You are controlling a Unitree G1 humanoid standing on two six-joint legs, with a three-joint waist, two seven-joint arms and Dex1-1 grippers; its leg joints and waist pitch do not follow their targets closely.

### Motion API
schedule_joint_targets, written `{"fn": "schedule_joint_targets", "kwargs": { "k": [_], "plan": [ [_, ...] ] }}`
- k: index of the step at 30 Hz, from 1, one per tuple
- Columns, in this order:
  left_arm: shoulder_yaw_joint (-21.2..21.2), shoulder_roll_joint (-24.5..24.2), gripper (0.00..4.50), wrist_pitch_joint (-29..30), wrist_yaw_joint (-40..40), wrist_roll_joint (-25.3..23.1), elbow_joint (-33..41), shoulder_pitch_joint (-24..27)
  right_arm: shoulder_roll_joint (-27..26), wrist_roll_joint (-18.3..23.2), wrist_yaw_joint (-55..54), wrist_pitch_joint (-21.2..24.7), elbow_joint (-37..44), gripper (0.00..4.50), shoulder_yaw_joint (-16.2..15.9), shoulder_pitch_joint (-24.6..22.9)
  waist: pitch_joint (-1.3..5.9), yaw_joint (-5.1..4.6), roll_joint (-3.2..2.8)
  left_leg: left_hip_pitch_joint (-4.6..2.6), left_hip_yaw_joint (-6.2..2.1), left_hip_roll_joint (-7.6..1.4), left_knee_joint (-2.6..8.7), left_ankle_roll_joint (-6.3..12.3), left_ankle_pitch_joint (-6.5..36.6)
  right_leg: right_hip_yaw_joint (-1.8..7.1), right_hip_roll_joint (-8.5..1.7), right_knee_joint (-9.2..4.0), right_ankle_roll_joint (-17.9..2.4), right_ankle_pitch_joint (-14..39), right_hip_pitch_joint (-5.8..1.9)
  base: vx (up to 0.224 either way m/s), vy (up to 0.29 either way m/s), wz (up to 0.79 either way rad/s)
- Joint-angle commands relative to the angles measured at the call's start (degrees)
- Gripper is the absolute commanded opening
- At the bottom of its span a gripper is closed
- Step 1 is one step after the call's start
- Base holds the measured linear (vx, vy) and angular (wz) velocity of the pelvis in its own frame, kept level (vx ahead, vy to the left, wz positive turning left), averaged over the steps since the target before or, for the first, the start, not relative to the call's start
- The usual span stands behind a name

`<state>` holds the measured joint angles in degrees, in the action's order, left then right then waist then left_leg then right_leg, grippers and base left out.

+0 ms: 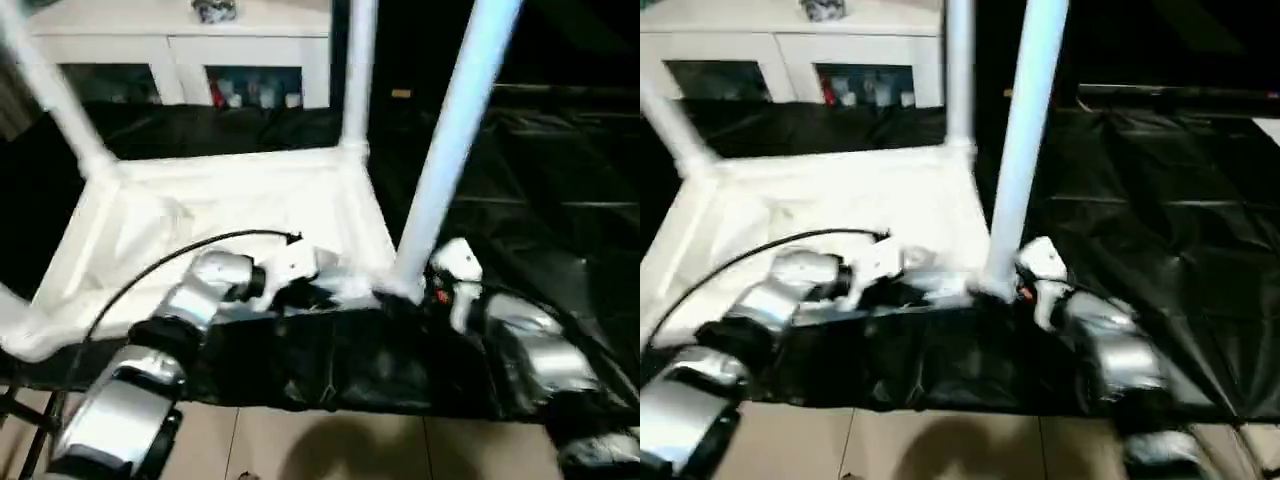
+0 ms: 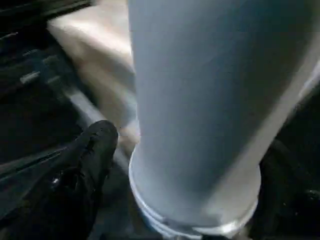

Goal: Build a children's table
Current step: Rotate leg to tighten

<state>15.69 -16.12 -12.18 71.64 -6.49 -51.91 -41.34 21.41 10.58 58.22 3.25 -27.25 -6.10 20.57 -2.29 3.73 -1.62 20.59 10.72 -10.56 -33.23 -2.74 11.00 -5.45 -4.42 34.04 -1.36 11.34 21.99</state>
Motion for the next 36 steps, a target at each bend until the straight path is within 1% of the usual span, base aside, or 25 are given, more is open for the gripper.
{"fn": "schedule_joint_targets", "kwargs": {
  "k": [1, 3, 4, 5, 7, 9, 10, 11, 12, 13, 14, 21, 23, 25, 26, 27, 28, 29, 30, 31, 32, 33, 34, 35, 36],
  "plan": [
    [1.7, 0.1, 0.00, -0.6, 1.6, -0.6, 0.3, 0.4, 0.0, 1.5, 6.2, 1.5, 3.0, 3.74, -3.5, -0.6, 3.04, 0.32, 0.68, -0.18, -1.02, -3.57, 3.48, 7.11, 9.2, 3.40, -4.93, -3.88, -13.3, 7.9, -2.71, 0.000, 0.000, 0.00],
    [1.9, -0.5, 0.00, -0.8, 2.9, -0.6, 0.4, 0.5, 1.1, 2.0, 8.5, 2.3, 3.7, 3.63, -3.8, -0.8, 2.98, 0.55, 0.77, -0.13, -0.99, -3.57, 3.56, 6.25, 9.6, 3.39, -5.06, -3.97, -13.2, 9.4, -2.68, 0.000, 0.000, 0.00],
    [1.9, -0.6, 0.00, -0.9, 3.1, -0.6, 0.4, 0.5, 1.3, 2.1, 8.9, 2.5, 3.8, 3.63, -3.8, -0.8, 2.95, 0.68, 0.80, -0.23, -0.98, -3.57, 3.57, 6.00, 9.7, 3.39, -5.04, -4.07, -13.1, 9.8, -2.68, 0.000, 0.000, 0.00],
    [2.1, -1.1, 0.00, -1.4, 4.7, -0.4, 0.3, 0.5, 2.4, 2.8, 11.3, 4.2, 5.2, 3.55, -4.0, -1.0, 2.94, 0.87, 0.70, -0.30, -0.86, -3.52, 3.53, 5.77, 9.9, 3.41, -5.02, -4.14, -12.9, 10.5, -2.62, 0.000, 0.000, 0.00],
    [2.3, -1.6, 0.00, -1.8, 6.2, -0.3, 0.4, 0.6, 3.3, 2.9, 12.8, 5.0, 6.1, 3.31, -4.6, -1.0, 3.08, 1.34, 0.76, -0.38, -0.73, -3.68, 3.48, 5.65, 9.2, 3.43, -5.03, -3.95, -12.7, 9.7, -2.60, 0.000, 0.000, 0.00],
    [2.5, -1.9, 0.00, -2.0, 7.1, -0.1, 0.4, 0.6, 3.8, 2.9, 13.7, 5.4, 6.7, 3.24, -5.1, -1.0, 3.14, 1.54, 0.63, -0.44, -0.67, -3.68, 3.44, 5.49, 8.5, 3.46, -4.96, -3.77, -12.9, 8.1, -2.54, 0.000, 0.000, 0.00],
    [2.6, -2.2, 0.00, -2.2, 7.8, 0.0, 0.4, 0.7, 4.3, 2.7, 14.3, 5.7, 7.2, 3.13, -5.6, -0.9, 3.14, 1.59, 0.64, -0.42, -0.70, -3.72, 3.46, 5.38, 8.4, 3.43, -5.02, -3.70, -13.0, 7.6, -2.55, 0.000, 0.000, 0.00],
    [2.6, -2.4, 0.00, -2.3, 8.2, 0.0, 0.3, 0.6, 4.4, 2.6, 14.6, 5.8, 7.4, 3.13, -5.9, -0.8, 3.15, 1.56, 0.74, -0.35, -0.70, -3.69, 3.45, 5.31, 8.4, 3.40, -5.01, -3.65, -13.0, 7.5, -2.63, 0.000, 0.000, 0.00],
    [2.6, -2.5, 0.00, -2.4, 8.6, 0.0, 0.2, 0.6, 4.6, 2.4, 14.9, 6.0, 7.6, 2.98, -6.1, -0.7, 3.13, 1.56, 0.76, -0.33, -0.70, -3.63, 3.45, 5.20, 8.7, 3.38, -5.06, -3.68, -12.9, 7.8, -2.63, 0.000, 0.000, 0.00],
    [2.6, -2.6, 0.00, -2.5, 8.8, 0.0, 0.2, 0.5, 4.6, 2.3, 15.2, 6.2, 7.7, 2.90, -6.3, -0.6, 3.12, 1.57, 0.71, -0.35, -0.70, -3.65, 3.47, 5.07, 8.8, 3.39, -5.10, -3.76, -12.8, 8.3, -2.62, 0.000, 0.000, 0.00],
    [2.6, -2.7, 0.00, -2.5, 8.9, 0.0, 0.1, 0.5, 4.7, 2.1, 15.4, 6.2, 7.7, 2.86, -6.5, -0.5, 3.14, 1.57, 0.80, -0.38, -0.70, -3.63, 3.47, 5.01, 8.8, 3.39, -5.05, -3.76, -12.8, 8.5, -2.62, 0.000, 0.000, 0.00],
    [2.1, -2.4, 0.00, -1.6, 8.2, 0.3, -0.1, 0.4, 3.7, 2.6, 13.8, 8.0, 8.9, 2.74, -6.1, -1.5, 3.19, 1.60, 0.79, -0.33, -0.68, -3.60, 3.37, 5.09, 8.0, 3.37, -5.02, -3.61, -12.8, 7.6, -2.68, 0.000, 0.000, 0.00],
    [1.7, -1.4, 0.00, 0.0, 5.3, 0.0, -0.5, 0.1, 2.1, 1.7, 9.7, 7.3, 7.6, 2.74, -5.2, -1.8, 3.20, 1.59, 0.74, -0.39, -0.69, -3.67, 3.41, 4.85, 8.1, 3.38, -5.05, -3.58, -12.9, 7.8, -2.61, 0.000, 0.000, 0.00],
    [1.2, -0.2, 0.00, 1.7, 1.7, -0.2, -1.3, -0.4, 0.5, -0.6, 3.5, 6.1, 5.4, 2.74, -4.3, -1.7, 2.93, 1.47, 0.70, -0.42, -0.73, -3.61, 3.55, 3.95, 9.4, 3.36, -5.12, -3.91, -12.6, 10.2, -2.47, 0.000, 0.000, 0.00],
    [1.1, 0.0, 0.00, 1.9, 1.1, -0.2, -1.4, -0.4, 0.2, -1.0, 2.4, 5.9, 4.9, 2.74, -4.2, -1.6, 2.73, 1.17, 0.79, -0.61, -0.73, -3.51, 3.66, 3.14, 10.9, 3.35, -5.16, -4.37, -11.8, 13.7, -2.26, 0.000, 0.000, 0.00],
    [0.9, 1.3, 0.00, 3.0, -1.5, -0.4, -1.9, -0.8, -1.6, -3.0, -3.8, 5.0, 2.1, 2.73, -3.3, -0.8, 2.56, 0.97, 0.77, -0.77, -0.87, -3.49, 3.88, 2.09, 12.3, 3.41, -5.29, -4.83, -10.8, 17.8, -2.17, 0.000, 0.000, 0.00],
    [0.8, 2.1, 0.00, 3.9, -3.6, -0.8, -2.2, -1.1, -2.9, -4.2, -8.0, 4.7, 0.1, 2.73, -2.6, -0.1, 2.51, 0.83, 0.76, -0.86, -0.89, -3.33, 3.86, 1.67, 13.2, 3.35, -5.27, -4.98, -10.4, 19.7, -2.13, 0.000, 0.000, 0.00],
    [0.7, 3.5, 0.00, 5.2, -6.1, -1.1, -2.5, -1.4, -4.8, -5.2, -13.5, 5.1, -2.2, 2.72, -1.6, 0.8, 2.41, 0.41, 0.63, -0.71, -1.17, -3.29, 4.12, 0.71, 14.2, 3.30, -5.29, -5.25, -9.4, 22.6, -2.28, 0.000, 0.000, 0.00],
    [0.8, 4.5, 0.00, 6.1, -7.9, -1.4, -2.7, -1.6, -6.4, -5.4, -17.0, 5.5, -3.8, 2.72, -0.9, 1.5, 2.32, 0.03, 0.60, -0.88, -1.33, -3.23, 4.30, 0.07, 15.4, 3.21, -5.23, -5.53, -8.6, 24.8, -2.17, 0.000, 0.000, 0.00],
    [0.8, 4.7, 0.00, 6.3, -8.2, -1.5, -2.8, -1.7, -6.7, -5.5, -17.6, 5.5, -4.0, 2.72, -0.7, 1.6, 2.40, -0.09, 0.46, -1.00, -1.40, -3.22, 4.27, -0.16, 15.9, 3.27, -5.30, -5.57, -8.4, 25.1, -2.09, 0.000, 0.000, 0.00],
    [0.7, 6.3, 0.00, 7.7, -11.1, -1.8, -3.0, -2.1, -9.0, -5.7, -22.3, 6.0, -6.2, 2.72, 0.2, 2.7, 2.37, -0.46, 0.56, -1.16, -1.38, -3.18, 4.23, -0.08, 16.5, 3.33, -5.26, -5.82, -8.5, 25.2, -1.91, 0.000, 0.000, 0.00],
    [0.6, 7.3, 0.00, 8.4, -12.8, -2.0, -3.2, -2.4, -10.5, -5.8, -25.1, 6.2, -7.7, 2.72, 0.6, 3.5, 2.37, -0.70, 0.39, -1.09, -1.42, -3.21, 4.25, -0.06, 16.4, 3.38, -5.26, -5.72, -8.9, 24.4, -1.90, 0.000, 0.000, 0.00],
    [0.6, 7.5, 0.00, 8.6, -13.2, -2.0, -3.2, -2.5, -10.8, -5.9, -25.7, 6.3, -8.0, 2.72, 0.8, 3.6, 2.42, -0.87, 0.47, -1.04, -1.37, -3.18, 4.24, -0.04, 16.5, 3.37, -5.18, -5.70, -9.0, 24.0, -1.89, 0.000, 0.000, 0.00],
    [0.6, 8.5, 0.00, 9.2, -15.3, -2.3, -3.4, -2.9, -12.3, -6.2, -28.7, 6.3, -9.7, 2.72, 1.1, 4.5, 2.42, -0.96, 0.57, -1.05, -1.33, -3.07, 4.21, 0.29, 16.4, 3.37, -5.11, -5.82, -9.0, 23.5, -1.95, 0.000, 0.000, 0.00],
    [0.6, 8.5, 0.00, 9.2, -15.3, -2.3, -3.4, -2.9, -12.3, -6.2, -28.7, 6.3, -9.7, 2.72, 1.1, 4.5, 2.39, -0.98, 0.51, -1.17, -1.21, -3.03, 4.11, 0.55, 16.5, 3.47, -5.14, -5.85, -9.2, 23.4, -1.76, 0.000, 0.000, 0.00]
  ]
}}
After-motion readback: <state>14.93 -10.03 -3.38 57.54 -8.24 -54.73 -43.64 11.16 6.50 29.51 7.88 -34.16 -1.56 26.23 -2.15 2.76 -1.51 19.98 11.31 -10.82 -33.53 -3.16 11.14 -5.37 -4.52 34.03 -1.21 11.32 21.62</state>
